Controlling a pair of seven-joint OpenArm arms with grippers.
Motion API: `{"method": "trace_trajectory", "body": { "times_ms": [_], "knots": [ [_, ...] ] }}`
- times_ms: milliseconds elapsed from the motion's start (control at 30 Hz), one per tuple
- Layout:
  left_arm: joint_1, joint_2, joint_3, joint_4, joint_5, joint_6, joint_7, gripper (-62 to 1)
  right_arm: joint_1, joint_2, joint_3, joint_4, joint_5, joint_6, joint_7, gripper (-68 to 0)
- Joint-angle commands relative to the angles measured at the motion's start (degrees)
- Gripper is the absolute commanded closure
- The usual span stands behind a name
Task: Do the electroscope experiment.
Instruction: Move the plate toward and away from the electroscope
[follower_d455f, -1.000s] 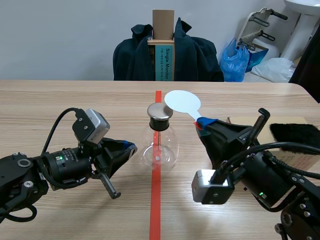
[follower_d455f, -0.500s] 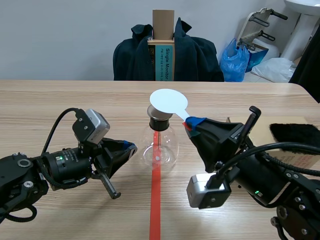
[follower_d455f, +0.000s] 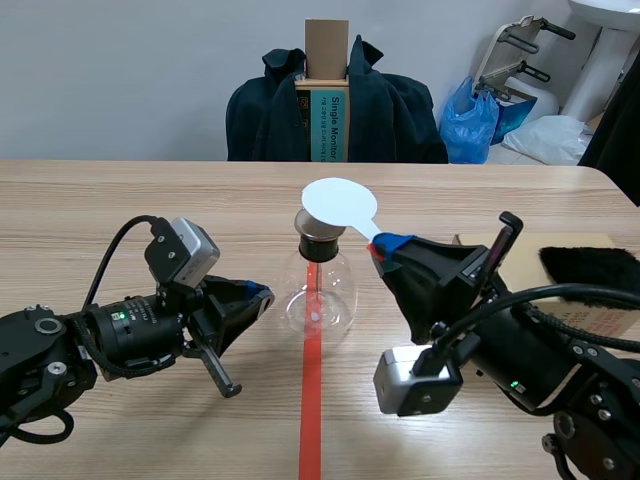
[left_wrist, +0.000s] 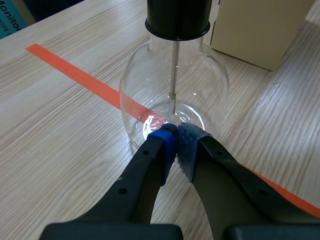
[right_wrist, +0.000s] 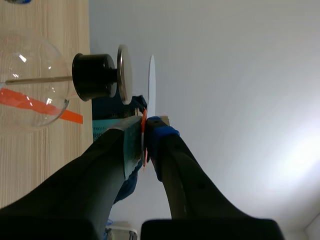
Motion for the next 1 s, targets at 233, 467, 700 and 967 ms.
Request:
{"method": "trace_trajectory", "body": {
  "times_ms": [233,467,700,967],
  "knots": [
    [-0.33,-0.17,-0.37,1.18,-0.59,0.28,-0.81,-1.9,0.96,0.31,0.04,0.79,0.63,-0.44,-13.6,-0.8],
    [-0.33,-0.17,-0.37,1.18,-0.59,0.28,-0.81,-1.9,0.96,0.33,0.07,0.79,0.63,-0.44,-22.29,-0.8],
    [-0.33,-0.17,-0.37,1.18,-0.59,0.28,-0.81,-1.9,0.96,0.33,0.07,0.79,0.35,-0.42,-20.68,-0.8],
    [-0.33,-0.17,-0.37,1.18,-0.59,0.28,-0.81,-1.9,0.98,0.33,0.04,0.79,-0.9,-0.42,-11.52,-0.8]
  ]
}}
